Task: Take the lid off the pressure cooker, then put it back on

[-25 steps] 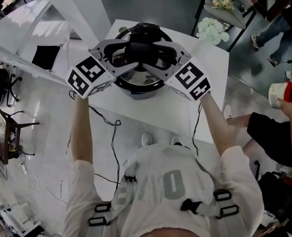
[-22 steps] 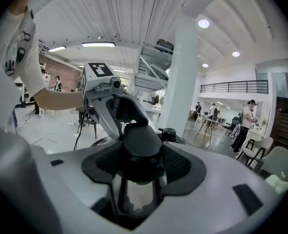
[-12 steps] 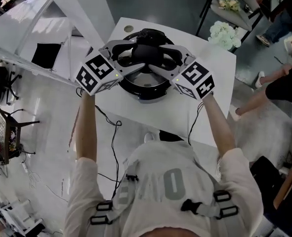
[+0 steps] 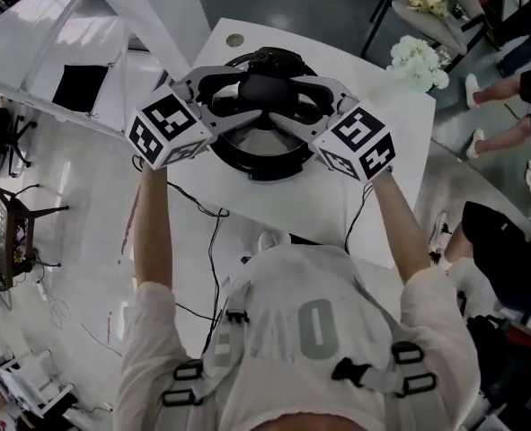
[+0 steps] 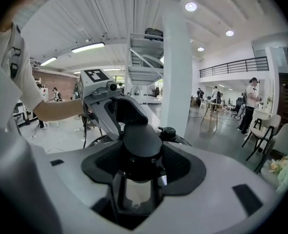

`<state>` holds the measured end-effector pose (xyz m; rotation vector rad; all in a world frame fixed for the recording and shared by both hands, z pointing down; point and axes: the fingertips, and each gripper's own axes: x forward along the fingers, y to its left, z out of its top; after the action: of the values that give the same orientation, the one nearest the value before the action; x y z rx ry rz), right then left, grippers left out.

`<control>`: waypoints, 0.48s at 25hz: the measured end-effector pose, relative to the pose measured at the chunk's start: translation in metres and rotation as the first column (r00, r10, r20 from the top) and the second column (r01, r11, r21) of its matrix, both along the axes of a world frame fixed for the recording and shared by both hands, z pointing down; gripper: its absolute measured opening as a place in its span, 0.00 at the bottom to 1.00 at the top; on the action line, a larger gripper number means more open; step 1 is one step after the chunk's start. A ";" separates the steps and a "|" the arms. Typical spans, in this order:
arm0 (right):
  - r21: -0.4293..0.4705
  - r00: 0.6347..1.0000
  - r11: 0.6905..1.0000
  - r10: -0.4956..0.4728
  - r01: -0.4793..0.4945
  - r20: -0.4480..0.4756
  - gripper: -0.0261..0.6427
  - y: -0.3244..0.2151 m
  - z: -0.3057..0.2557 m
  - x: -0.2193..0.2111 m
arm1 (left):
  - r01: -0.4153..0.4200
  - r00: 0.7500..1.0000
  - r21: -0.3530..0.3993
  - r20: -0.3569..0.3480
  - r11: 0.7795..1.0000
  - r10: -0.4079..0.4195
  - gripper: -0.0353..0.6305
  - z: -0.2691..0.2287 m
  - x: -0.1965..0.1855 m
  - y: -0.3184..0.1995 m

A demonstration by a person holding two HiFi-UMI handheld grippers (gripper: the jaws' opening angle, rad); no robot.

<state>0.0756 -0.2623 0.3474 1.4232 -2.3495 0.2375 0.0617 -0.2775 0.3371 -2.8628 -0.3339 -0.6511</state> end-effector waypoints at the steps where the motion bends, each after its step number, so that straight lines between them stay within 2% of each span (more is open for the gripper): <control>1: -0.009 1.000 1.000 0.004 -0.004 -0.010 0.42 0.001 0.000 -0.001 | -0.003 1.000 -0.003 -0.012 1.000 0.003 0.46 0.000 -0.001 0.001; 5: -0.021 0.999 1.000 -0.002 0.002 -0.033 0.42 0.001 0.000 -0.002 | -0.014 0.999 -0.007 -0.035 1.000 0.014 0.46 -0.001 -0.003 0.001; 9: -0.037 0.995 0.999 -0.036 0.033 -0.092 0.42 0.002 -0.001 -0.003 | -0.031 1.000 0.021 -0.003 0.999 0.031 0.45 -0.001 -0.003 0.001; 12: -0.005 0.996 0.999 -0.040 0.040 -0.075 0.42 0.002 -0.002 -0.004 | -0.039 0.999 0.033 0.013 0.999 0.038 0.44 -0.001 -0.004 0.001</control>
<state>0.0715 -0.2605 0.3459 1.3578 -2.3128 0.1736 0.0574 -0.2769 0.3362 -2.8144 -0.3757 -0.6612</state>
